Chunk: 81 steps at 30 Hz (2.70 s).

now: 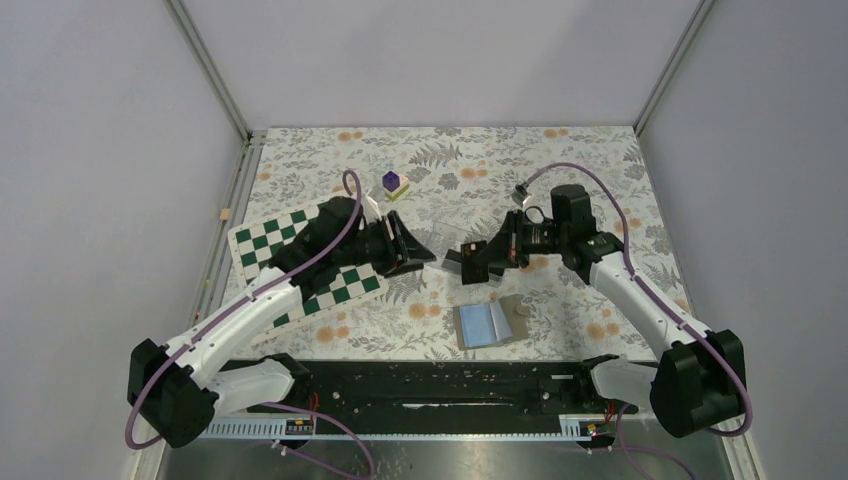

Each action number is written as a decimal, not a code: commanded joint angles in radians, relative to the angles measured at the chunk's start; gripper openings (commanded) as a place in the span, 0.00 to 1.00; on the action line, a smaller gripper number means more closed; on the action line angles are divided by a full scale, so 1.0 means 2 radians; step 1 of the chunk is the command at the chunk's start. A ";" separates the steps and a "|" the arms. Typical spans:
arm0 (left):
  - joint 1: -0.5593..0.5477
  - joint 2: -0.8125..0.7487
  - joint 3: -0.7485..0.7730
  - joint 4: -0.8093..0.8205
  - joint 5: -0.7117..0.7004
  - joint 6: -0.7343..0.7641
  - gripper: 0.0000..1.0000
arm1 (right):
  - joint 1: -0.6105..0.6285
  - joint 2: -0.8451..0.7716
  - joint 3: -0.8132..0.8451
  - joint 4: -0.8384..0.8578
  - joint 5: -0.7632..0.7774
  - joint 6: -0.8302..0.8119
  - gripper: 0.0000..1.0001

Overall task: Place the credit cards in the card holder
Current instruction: Pick up the credit card from the storage box, then insert the credit card into the card holder.

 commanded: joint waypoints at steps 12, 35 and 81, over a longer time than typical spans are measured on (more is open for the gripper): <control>-0.105 0.161 -0.050 0.043 -0.030 0.013 0.29 | -0.002 -0.022 -0.154 -0.007 0.161 -0.150 0.00; -0.134 0.366 0.025 0.028 -0.061 0.057 0.19 | -0.002 -0.015 -0.192 0.025 0.252 -0.163 0.00; -0.134 0.401 0.057 -0.013 -0.072 0.079 0.14 | -0.002 -0.012 -0.195 -0.023 0.258 -0.155 0.00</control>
